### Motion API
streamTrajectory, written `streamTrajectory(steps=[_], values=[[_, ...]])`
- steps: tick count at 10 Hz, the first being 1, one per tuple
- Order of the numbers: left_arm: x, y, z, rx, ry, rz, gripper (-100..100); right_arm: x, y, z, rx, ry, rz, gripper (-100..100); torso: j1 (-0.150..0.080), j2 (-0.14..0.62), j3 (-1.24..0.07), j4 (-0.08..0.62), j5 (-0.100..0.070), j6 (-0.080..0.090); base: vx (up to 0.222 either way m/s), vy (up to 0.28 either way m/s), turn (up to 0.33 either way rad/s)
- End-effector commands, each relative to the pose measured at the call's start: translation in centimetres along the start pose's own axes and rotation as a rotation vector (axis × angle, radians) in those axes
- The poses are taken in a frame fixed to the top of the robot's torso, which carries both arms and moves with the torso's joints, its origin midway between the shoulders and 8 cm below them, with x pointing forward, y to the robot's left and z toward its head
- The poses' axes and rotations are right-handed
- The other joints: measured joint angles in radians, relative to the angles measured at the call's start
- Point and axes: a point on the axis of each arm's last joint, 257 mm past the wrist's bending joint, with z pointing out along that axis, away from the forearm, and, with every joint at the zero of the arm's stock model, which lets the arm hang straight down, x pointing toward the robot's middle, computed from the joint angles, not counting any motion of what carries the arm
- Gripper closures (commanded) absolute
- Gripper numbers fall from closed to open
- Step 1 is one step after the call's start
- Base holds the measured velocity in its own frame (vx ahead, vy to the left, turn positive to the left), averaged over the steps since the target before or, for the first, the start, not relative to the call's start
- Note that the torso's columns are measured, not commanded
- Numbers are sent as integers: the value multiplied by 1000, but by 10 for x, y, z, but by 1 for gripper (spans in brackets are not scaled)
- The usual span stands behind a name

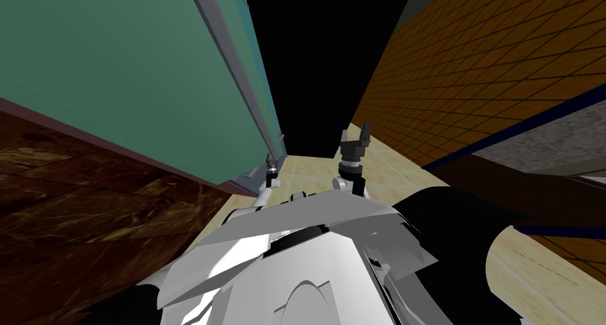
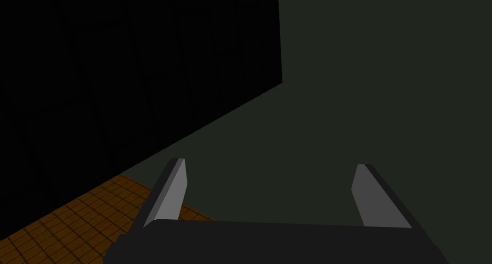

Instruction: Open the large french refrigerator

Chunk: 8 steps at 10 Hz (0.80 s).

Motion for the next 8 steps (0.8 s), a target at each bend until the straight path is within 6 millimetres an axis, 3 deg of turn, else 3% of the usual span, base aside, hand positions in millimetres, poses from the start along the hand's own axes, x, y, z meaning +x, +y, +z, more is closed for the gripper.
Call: streamTrajectory(steps=[1,4,8], values=[[20,10,3,-25,46,-21,100,0,0,0,0,0,0,0,-2,-3,-2,1,-2,-2,-179,114,-86],[50,24,5,-60,114,-52,100,0,0,0,0,0,0,0,-3,0,0,2,-1,1,-208,150,-117],[27,15,-4,-81,125,-64,100,0,0,0,0,0,0,0,-3,-5,-3,1,-2,0,-83,10,-60]])
